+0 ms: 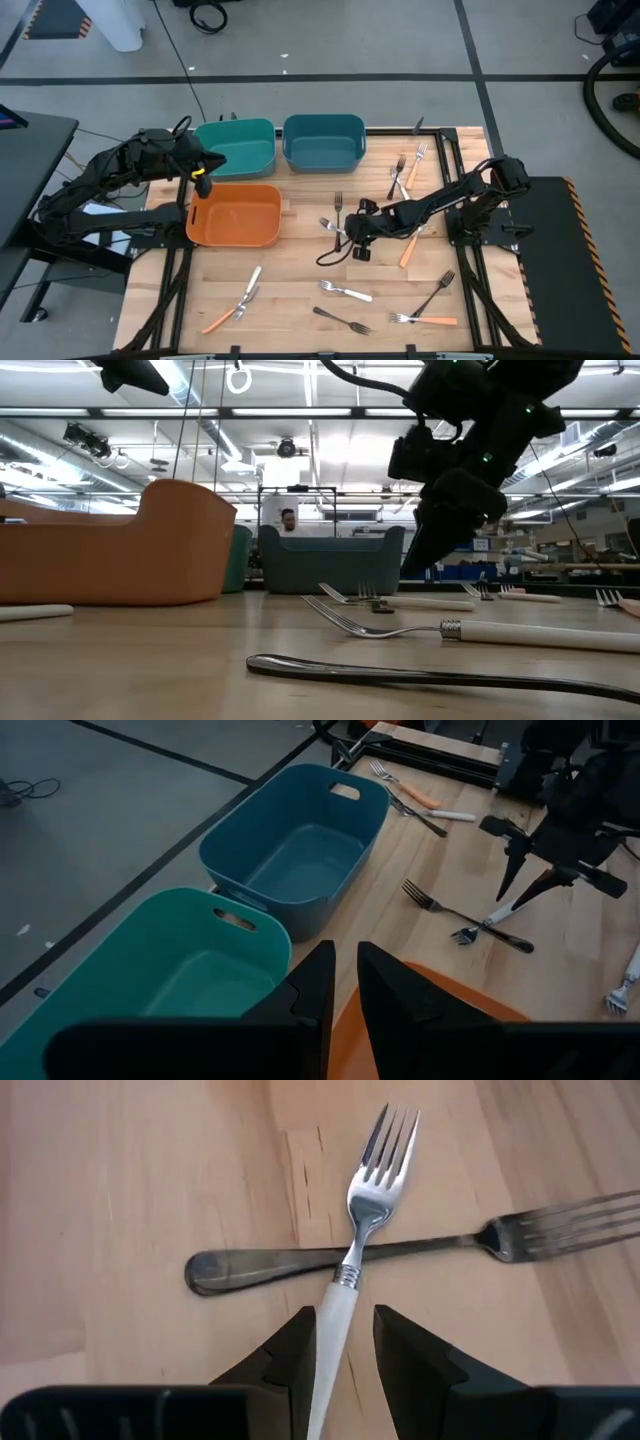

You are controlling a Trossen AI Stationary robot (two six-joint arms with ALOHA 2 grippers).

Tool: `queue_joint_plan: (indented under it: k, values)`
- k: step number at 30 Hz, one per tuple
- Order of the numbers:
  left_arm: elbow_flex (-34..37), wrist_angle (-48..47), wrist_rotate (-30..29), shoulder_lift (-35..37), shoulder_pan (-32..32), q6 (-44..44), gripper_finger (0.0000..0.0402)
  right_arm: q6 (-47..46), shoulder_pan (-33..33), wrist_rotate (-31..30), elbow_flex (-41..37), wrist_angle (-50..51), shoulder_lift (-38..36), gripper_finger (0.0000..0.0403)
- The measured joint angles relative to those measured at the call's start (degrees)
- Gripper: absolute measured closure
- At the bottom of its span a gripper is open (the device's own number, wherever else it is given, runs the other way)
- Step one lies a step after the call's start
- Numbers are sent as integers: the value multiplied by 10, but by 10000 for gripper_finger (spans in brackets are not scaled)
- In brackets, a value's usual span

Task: Sort silverware by color (type)
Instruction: Put the white fork into the blue bin

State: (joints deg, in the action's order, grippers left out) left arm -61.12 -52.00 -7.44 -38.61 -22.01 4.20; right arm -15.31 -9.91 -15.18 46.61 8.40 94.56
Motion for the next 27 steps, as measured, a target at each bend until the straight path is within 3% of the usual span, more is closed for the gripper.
queue_joint_plan:
  k: [8, 17, 24, 27]
  values:
    - [0, 9, -1, -1, 0, 1, 345, 6, -2, 9, 3, -37, 55, 292]
    - [0, 12, -5, -14, -2, 1, 345, -51, -2, -23, 36, 3, 103, 294]
    - [0, 12, -5, -29, -2, 1, 345, -105, -1, -4, 36, 20, 98, 350]
    - [0, 11, -5, -33, -2, 0, 345, -105, 2, 2, 33, 22, 86, 355]
